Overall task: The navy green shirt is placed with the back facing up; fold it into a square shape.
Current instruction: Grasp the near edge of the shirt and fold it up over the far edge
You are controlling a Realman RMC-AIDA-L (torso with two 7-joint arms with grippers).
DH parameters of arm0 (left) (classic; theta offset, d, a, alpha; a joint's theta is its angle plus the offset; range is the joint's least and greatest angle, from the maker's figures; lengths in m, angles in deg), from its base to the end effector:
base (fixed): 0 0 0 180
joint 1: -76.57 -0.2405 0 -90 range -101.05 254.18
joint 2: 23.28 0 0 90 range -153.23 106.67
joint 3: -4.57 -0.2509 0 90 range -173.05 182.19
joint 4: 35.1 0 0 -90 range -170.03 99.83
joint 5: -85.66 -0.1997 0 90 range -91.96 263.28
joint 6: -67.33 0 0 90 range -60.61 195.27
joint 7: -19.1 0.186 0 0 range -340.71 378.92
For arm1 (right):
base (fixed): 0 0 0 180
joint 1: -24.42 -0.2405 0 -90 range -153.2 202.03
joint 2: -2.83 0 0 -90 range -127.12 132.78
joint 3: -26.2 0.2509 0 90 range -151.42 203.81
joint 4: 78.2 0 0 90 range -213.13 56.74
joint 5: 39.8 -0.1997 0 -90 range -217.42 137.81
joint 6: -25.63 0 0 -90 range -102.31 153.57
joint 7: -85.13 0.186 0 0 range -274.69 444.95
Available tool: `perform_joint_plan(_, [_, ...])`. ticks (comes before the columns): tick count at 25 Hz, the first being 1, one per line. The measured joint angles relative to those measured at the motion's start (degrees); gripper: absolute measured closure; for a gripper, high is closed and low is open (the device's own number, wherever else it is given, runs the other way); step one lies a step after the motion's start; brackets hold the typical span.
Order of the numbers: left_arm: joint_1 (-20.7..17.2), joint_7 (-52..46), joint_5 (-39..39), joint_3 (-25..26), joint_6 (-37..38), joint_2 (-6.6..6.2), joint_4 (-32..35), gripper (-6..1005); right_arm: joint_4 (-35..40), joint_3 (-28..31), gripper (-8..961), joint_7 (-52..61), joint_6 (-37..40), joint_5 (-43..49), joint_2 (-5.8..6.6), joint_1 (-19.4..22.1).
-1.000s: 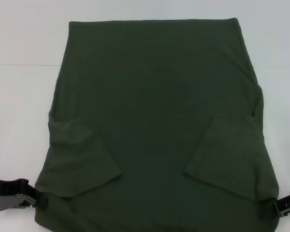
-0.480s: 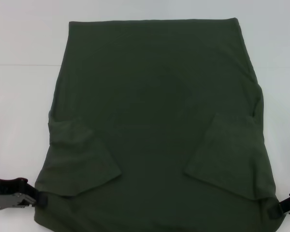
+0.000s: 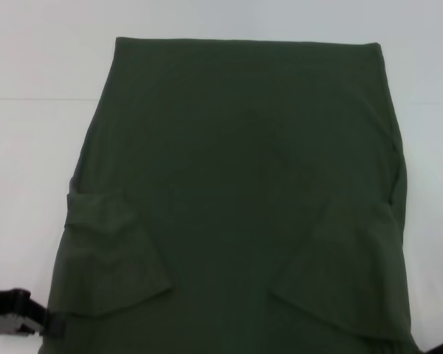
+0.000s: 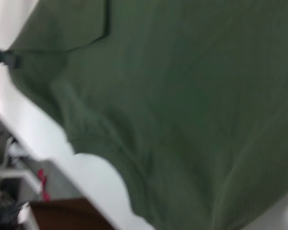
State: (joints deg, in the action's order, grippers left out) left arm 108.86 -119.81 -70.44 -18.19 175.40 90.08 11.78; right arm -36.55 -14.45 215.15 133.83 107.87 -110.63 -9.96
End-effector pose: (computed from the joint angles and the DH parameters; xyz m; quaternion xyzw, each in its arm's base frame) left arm -0.3163 0.2749 0.0245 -0.7158 -0.6979 -0.0150 0.0183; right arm 0.2865 0.2691 -0.0096 0.8121 -0.5771 0.0488 0.0716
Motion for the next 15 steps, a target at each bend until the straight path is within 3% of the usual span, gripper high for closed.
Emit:
perform_joint_plan(6, [-0.53,2.16,-3.04,-0.03,6.22,0.01,-0.13,960,-1.39,-0.31,871,-2.79,4.69,0.29,-0.19,0.11])
perform_joint_plan(15, [-0.47,3.90,-3.66,1.08,8.94,-0.12,-0.24,960,-2.22,-0.56,871,-3.76,4.54,-0.06,-0.65,0.44])
